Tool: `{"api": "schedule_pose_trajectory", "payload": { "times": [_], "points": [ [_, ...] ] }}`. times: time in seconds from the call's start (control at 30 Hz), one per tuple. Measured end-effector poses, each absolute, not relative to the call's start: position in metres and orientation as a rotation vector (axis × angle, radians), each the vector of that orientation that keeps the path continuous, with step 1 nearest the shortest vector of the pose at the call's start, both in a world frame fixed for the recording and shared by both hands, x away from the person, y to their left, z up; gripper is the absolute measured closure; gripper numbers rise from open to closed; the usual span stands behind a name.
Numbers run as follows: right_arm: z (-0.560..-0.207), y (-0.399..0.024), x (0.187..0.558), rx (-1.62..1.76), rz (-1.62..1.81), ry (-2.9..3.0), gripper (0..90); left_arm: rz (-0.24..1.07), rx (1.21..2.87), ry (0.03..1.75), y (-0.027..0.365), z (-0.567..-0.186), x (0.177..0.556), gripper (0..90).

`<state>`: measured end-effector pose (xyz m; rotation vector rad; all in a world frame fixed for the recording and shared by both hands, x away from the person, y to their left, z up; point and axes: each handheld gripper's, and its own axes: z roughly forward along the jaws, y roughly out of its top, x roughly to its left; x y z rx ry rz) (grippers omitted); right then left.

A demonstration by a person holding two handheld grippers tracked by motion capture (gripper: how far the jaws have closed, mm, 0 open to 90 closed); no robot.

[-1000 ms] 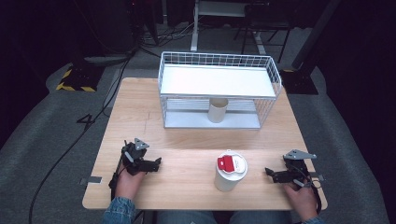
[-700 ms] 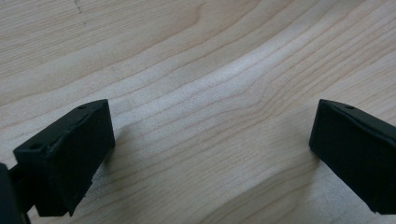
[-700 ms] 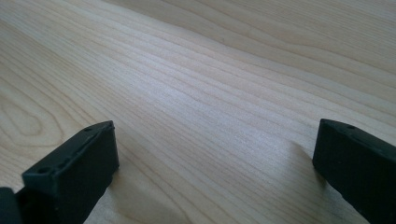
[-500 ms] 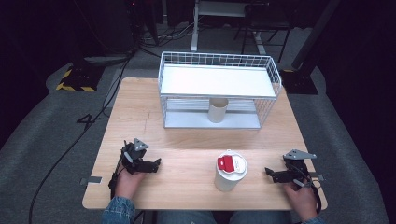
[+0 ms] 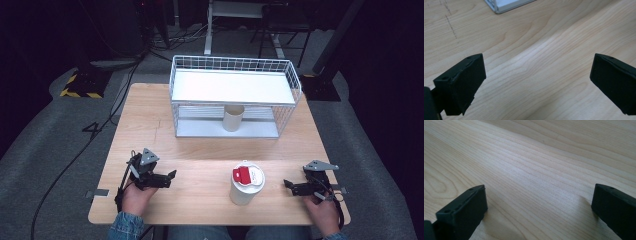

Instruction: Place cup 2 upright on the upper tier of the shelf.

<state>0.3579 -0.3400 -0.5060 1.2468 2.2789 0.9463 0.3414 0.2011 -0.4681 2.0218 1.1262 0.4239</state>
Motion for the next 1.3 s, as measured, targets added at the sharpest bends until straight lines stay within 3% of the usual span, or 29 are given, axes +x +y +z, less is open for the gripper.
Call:
{"api": "schedule_pose_trajectory", "payload": {
  "times": [0.33,0.8,1.3],
  "points": [
    [-0.506,-0.34,0.358,1.244,0.945,2.279,0.3,0.403,1.958,1.07,0.186,-0.449,0.323,0.9],
    [-0.506,-0.34,0.358,1.244,0.945,2.279,0.3,0.396,1.921,0.865,0.148,-0.439,0.301,0.9],
    [-0.506,-0.34,0.358,1.244,0.945,2.279,0.3,0.288,1.824,0.702,0.115,-0.438,0.292,0.9]
  ]
}}
